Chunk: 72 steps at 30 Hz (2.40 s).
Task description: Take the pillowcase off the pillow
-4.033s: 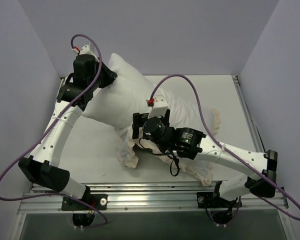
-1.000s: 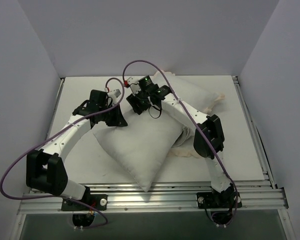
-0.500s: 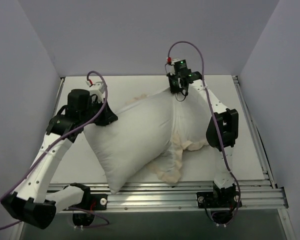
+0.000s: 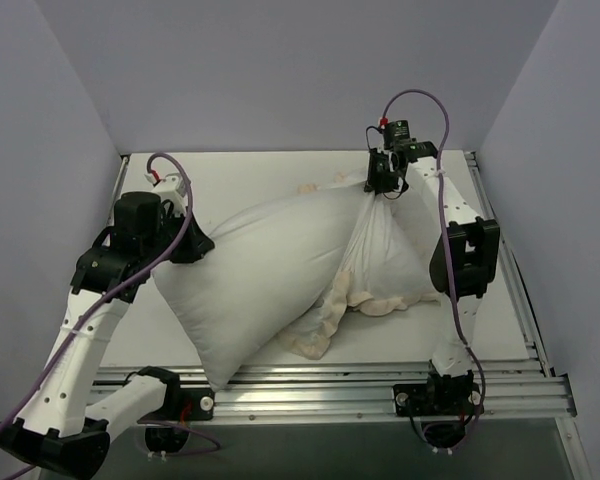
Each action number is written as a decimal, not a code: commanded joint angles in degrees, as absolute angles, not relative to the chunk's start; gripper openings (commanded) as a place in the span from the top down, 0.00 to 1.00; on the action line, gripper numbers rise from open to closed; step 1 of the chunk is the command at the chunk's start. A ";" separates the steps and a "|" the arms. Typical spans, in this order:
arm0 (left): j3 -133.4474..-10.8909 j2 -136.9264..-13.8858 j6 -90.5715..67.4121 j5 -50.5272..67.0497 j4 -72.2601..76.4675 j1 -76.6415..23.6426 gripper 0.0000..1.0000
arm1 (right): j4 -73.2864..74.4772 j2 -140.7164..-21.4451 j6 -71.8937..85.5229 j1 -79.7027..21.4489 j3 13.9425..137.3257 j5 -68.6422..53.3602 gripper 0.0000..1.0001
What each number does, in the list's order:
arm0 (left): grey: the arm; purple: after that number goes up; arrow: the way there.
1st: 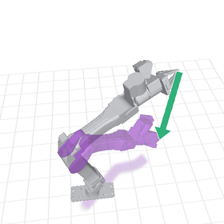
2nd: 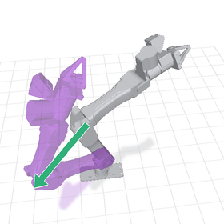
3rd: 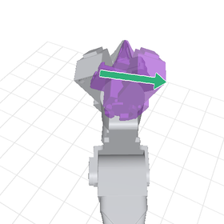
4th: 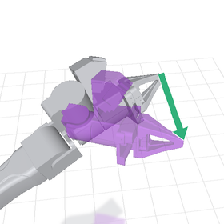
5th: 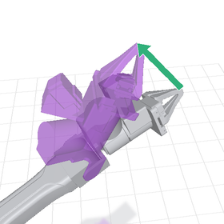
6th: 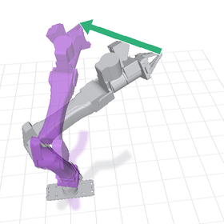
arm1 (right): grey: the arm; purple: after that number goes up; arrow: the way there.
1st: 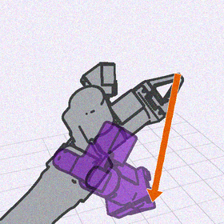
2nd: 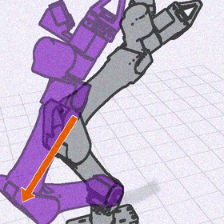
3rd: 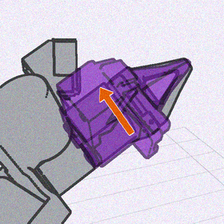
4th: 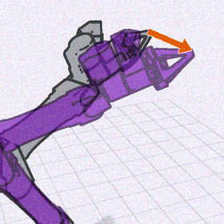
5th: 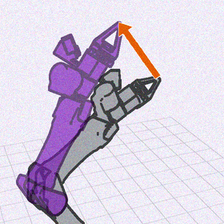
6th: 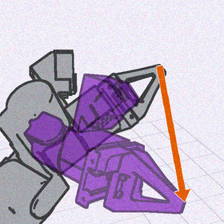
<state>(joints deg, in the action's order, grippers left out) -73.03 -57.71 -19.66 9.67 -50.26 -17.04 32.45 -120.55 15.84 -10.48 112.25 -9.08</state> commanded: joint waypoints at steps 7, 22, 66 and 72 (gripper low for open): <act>-72.86 -67.31 -23.55 -1.92 -37.98 -12.83 0.98 | 17.85 -101.01 12.12 -14.75 98.38 2.73 0.33; -74.47 -68.14 -7.59 -3.42 -30.50 -28.08 0.04 | 8.97 -72.86 26.89 -35.50 60.58 4.04 0.20; -73.30 -80.95 -11.69 -15.12 -23.56 -49.22 0.98 | 8.36 -74.44 16.87 -38.14 59.42 -4.66 0.15; -74.62 -80.51 -12.57 -14.68 -25.13 -48.17 0.98 | 4.84 -79.18 18.10 -39.99 59.94 -4.92 0.29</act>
